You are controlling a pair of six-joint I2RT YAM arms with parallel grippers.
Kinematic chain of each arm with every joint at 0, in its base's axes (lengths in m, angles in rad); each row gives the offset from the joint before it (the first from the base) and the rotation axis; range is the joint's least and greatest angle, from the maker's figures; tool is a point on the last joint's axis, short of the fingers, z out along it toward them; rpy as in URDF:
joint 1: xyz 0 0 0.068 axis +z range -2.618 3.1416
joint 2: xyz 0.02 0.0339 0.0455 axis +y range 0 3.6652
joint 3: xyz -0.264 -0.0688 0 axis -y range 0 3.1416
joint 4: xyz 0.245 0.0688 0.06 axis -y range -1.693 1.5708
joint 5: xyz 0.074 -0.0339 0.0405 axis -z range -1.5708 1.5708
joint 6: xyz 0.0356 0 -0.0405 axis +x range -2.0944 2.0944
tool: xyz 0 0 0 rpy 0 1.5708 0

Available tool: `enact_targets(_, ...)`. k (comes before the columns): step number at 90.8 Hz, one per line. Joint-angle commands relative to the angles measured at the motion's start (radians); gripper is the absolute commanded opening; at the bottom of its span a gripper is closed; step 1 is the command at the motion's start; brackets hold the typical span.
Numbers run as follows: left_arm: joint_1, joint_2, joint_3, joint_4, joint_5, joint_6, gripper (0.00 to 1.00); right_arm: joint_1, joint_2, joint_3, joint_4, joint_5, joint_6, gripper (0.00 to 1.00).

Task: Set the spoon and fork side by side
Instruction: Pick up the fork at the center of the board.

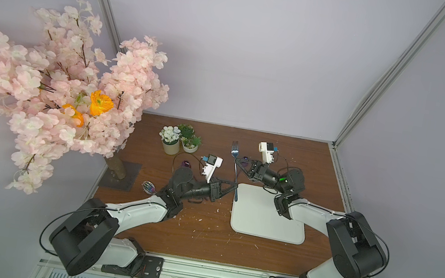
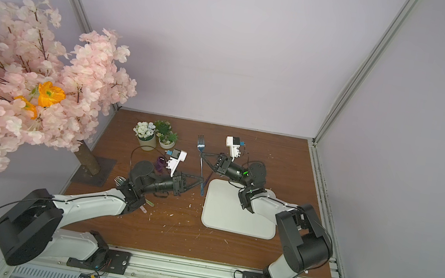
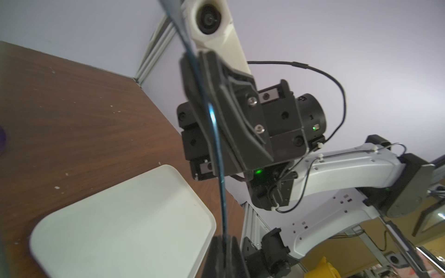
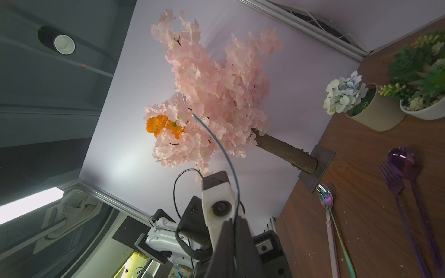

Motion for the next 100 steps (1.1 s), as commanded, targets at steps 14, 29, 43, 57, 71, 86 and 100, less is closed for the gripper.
enact_targets(14, -0.009, -0.048, -0.03, 0.008, -0.069, 0.012, 0.0, 0.002, -0.136, 0.035, -0.455, 0.091, -0.312, 0.22)
enact_targets(29, -0.009, -0.067, -0.02, -0.164, -0.134, 0.095, 0.0, 0.011, -0.227, 0.141, -1.03, 0.281, -0.653, 0.37)
enact_targets(43, -0.009, -0.075, 0.01, -0.303, -0.175, 0.172, 0.0, 0.075, -0.217, 0.249, -1.285, 0.427, -0.854, 0.38)
enact_targets(57, -0.009, -0.068, 0.013, -0.312, -0.154, 0.182, 0.0, 0.144, -0.143, 0.355, -1.43, 0.513, -0.969, 0.4)
enact_targets(71, -0.009, -0.051, 0.02, -0.326, -0.146, 0.187, 0.0, 0.189, -0.099, 0.402, -1.452, 0.527, -0.991, 0.42)
enact_targets(86, -0.009, -0.053, 0.017, -0.329, -0.144, 0.192, 0.0, 0.204, -0.07, 0.421, -1.466, 0.55, -0.988, 0.32)
enact_targets(100, -0.01, -0.048, 0.024, -0.351, -0.146, 0.202, 0.0, 0.214, -0.067, 0.438, -1.479, 0.568, -0.99, 0.24)
